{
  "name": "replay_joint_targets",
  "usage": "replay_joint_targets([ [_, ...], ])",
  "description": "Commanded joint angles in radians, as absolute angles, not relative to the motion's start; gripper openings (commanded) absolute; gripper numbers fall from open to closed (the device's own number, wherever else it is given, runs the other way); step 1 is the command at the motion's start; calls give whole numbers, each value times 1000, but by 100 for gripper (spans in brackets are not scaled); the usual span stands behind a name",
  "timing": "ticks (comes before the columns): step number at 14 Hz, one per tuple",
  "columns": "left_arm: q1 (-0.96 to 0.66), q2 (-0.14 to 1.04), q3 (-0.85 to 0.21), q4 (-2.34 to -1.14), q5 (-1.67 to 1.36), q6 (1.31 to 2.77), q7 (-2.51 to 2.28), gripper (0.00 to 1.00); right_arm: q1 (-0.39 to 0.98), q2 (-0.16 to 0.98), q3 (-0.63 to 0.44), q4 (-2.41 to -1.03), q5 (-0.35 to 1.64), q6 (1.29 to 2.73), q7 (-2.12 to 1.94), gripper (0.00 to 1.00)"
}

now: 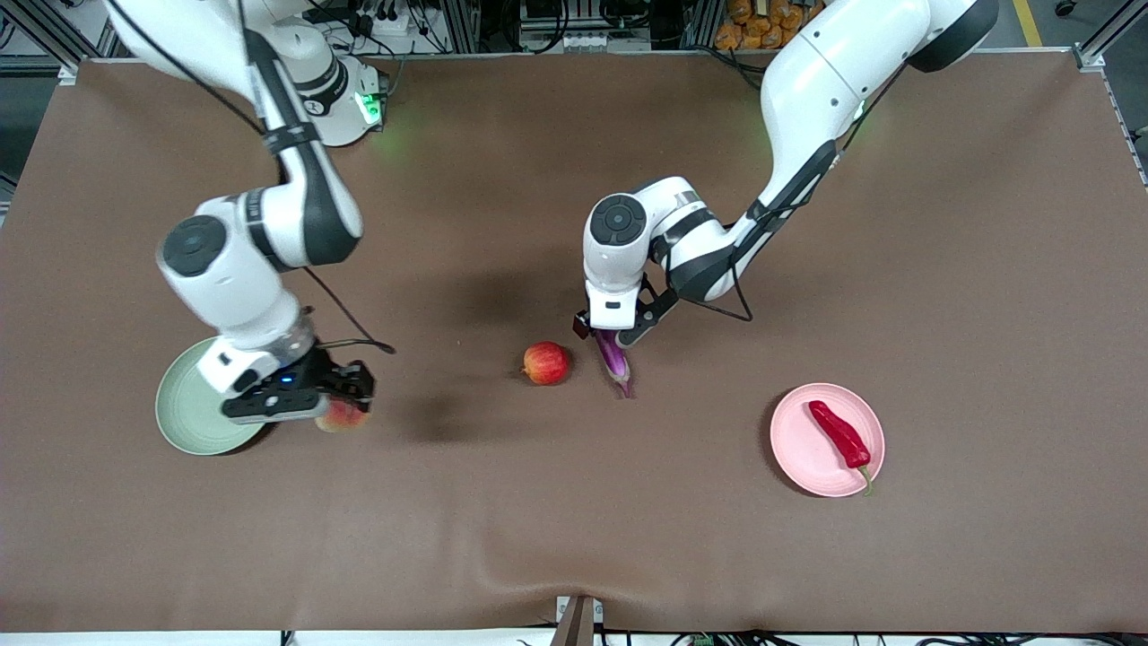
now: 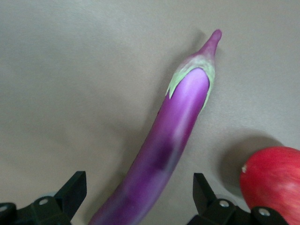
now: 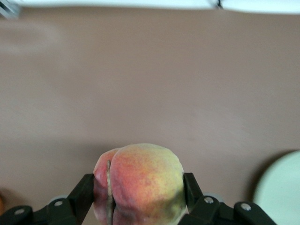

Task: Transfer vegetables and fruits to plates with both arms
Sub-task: 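Grasp the purple eggplant with the left gripper while the right carries the peach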

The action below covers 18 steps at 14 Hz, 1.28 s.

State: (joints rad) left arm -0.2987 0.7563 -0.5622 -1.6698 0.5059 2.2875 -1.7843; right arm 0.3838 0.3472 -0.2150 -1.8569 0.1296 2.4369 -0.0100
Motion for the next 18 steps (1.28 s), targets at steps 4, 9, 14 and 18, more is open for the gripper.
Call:
replay_joint_targets([
  [4, -307, 828, -552, -1666, 583, 2402, -1793, 79, 157, 298, -193, -1911, 273, 2218, -381, 15],
  [9, -259, 793, -552, -1669, 581, 2392, -1829, 0, 13, 368, -195, -1896, 272, 2191, -674, 15],
  [14, -85, 612, -577, -1654, 542, 2306, -1584, 0, -106, 474, -195, -1847, 275, 2194, -974, 19],
  [18, 96, 568, -614, -1620, 468, 2281, -1176, 0, -130, 541, -190, -1813, 278, 2198, -1019, 23],
])
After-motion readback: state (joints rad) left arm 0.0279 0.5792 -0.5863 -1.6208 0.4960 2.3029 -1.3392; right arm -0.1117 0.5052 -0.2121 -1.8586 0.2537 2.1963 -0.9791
